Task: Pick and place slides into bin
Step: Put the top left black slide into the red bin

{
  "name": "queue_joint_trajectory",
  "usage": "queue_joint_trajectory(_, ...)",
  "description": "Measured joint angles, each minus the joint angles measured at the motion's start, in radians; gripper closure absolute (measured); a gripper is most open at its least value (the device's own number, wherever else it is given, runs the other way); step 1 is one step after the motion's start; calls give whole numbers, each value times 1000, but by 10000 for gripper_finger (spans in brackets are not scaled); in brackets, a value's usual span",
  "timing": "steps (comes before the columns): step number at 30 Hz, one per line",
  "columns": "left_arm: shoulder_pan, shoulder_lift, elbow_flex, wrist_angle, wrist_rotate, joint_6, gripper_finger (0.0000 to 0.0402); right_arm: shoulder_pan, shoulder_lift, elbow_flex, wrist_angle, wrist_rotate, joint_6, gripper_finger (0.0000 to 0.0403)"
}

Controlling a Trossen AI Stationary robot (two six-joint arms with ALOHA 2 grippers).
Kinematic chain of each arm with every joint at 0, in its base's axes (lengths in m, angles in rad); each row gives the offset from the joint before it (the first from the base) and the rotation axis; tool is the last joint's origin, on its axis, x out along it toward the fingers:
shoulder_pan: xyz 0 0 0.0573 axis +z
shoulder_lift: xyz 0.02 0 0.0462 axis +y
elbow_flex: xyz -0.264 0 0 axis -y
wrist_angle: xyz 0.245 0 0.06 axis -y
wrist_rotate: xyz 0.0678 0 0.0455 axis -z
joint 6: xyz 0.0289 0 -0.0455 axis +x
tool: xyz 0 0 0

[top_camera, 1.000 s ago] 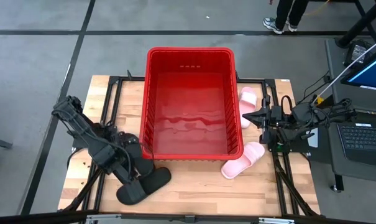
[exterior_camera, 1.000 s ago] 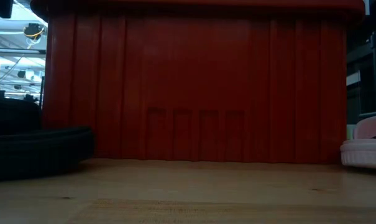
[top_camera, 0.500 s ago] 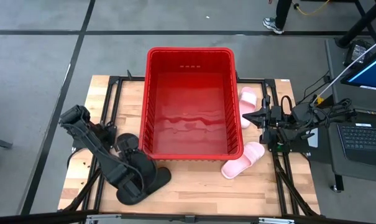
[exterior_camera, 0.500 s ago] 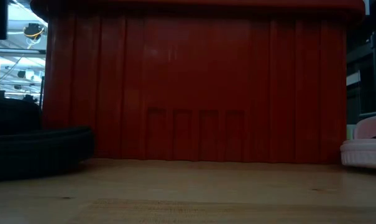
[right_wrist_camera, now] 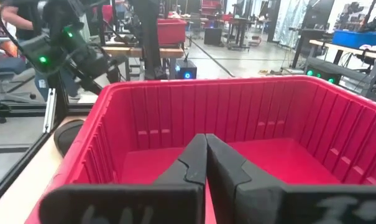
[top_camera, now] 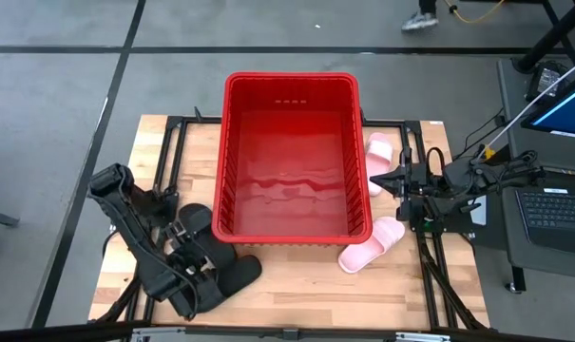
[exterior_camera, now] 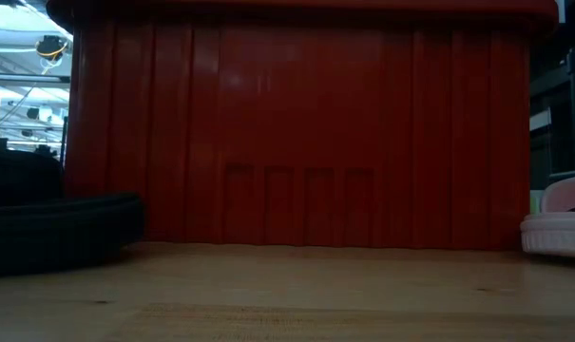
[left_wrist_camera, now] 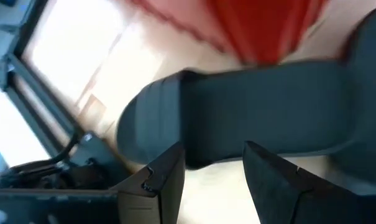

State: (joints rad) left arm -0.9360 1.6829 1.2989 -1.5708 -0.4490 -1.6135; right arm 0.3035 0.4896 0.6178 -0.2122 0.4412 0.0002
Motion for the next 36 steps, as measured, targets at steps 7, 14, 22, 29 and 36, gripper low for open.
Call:
queue_joint_trajectory(7, 2, -1, -126, 0, -5, -71, 247, 0, 0, 0, 12, 0, 0, 392)
queue_joint_trajectory(14, 2, -1, -190, 48, -23, -70, 247, 0, 0, 0, 14, 0, 25, 392)
queue_joint_trajectory(22, 2, -2, -235, 163, -27, -6, 247, 0, 0, 0, 13, 1, 21, 392)
queue_joint_trajectory(29, 29, -2, -267, 159, -76, 11, 247, 0, 0, 0, 12, 1, 21, 392)
queue_joint_trajectory(36, 64, -2, -307, 197, -29, 108, 247, 0, 0, 0, 6, 1, 20, 392)
